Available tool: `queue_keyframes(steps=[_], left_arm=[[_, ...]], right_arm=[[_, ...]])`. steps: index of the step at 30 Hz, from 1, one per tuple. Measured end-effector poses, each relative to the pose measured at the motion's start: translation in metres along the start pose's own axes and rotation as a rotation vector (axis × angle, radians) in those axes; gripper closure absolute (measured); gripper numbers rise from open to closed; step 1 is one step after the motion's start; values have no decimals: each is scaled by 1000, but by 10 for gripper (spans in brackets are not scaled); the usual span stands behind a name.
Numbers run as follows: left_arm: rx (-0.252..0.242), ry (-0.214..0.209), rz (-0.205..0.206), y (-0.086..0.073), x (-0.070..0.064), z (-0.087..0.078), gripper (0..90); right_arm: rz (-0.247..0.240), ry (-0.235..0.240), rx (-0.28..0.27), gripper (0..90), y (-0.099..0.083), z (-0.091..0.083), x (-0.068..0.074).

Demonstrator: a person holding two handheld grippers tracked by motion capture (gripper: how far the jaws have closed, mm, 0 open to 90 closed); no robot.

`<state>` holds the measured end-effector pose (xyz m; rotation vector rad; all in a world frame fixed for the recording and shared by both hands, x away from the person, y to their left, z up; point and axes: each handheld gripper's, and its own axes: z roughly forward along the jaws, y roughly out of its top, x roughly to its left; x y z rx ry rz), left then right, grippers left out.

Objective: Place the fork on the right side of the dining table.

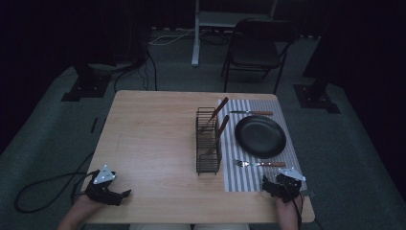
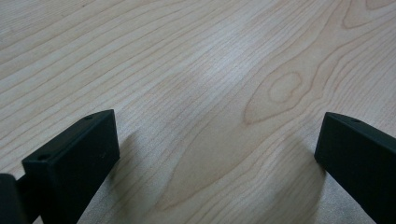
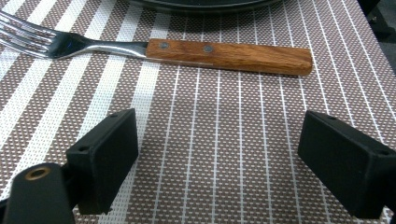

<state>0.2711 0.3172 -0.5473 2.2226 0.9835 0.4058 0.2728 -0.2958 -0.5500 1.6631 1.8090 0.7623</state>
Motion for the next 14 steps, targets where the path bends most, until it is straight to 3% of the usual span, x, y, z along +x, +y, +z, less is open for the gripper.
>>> queue_keyframes(steps=[5,14], left_arm=[[0,0,0,0,0,0,0],[0,0,0,0,0,0,0]], right_arm=[[31,26,13,120,0,1,-4],[31,26,13,120,0,1,-4]])
